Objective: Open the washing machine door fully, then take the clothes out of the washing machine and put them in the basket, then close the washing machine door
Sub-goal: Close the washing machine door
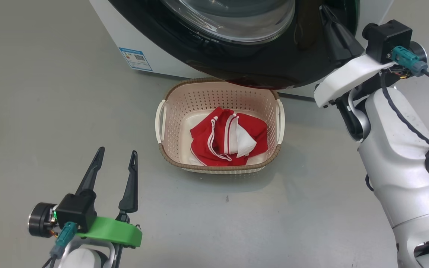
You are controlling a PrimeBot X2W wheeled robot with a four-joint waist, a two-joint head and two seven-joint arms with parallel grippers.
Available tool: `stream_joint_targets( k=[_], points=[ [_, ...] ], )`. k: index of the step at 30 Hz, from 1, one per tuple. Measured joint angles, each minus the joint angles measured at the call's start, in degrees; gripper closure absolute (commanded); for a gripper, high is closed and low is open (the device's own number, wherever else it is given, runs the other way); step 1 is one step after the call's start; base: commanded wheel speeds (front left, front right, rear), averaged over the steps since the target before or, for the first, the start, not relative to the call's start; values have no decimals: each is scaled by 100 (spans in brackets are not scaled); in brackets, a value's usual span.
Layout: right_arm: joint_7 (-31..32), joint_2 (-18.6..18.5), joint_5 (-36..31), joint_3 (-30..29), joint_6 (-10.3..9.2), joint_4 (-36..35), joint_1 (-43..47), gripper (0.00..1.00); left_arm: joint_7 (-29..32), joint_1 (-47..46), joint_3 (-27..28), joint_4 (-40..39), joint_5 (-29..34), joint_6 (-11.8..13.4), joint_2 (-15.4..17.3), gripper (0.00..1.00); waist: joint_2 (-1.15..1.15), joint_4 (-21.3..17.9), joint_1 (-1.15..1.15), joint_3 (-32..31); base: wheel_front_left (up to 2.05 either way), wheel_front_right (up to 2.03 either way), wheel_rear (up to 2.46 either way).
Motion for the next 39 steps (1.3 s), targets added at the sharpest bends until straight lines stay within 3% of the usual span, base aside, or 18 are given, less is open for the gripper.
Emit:
stream_joint_targets(
  k=[11, 21, 39],
  points=[
    [-24, -109, 55, -60, 51, 309, -464, 100, -10, -112, 1, 52, -9, 4, -73, 0, 0, 81, 0, 169, 0, 0, 0],
    [-66, -563, 143, -409, 43, 661, -1207, 100, -59, -415, -166, 44, -43, 2, -116, 0, 0, 219, 0, 480, 0, 0, 0],
    [-218, -713, 125, -481, 41, 1230, -1670, 100, -111, -698, -254, 278, -67, 1, -155, 0, 0, 359, 0, 678, 0, 0, 0]
  ],
)
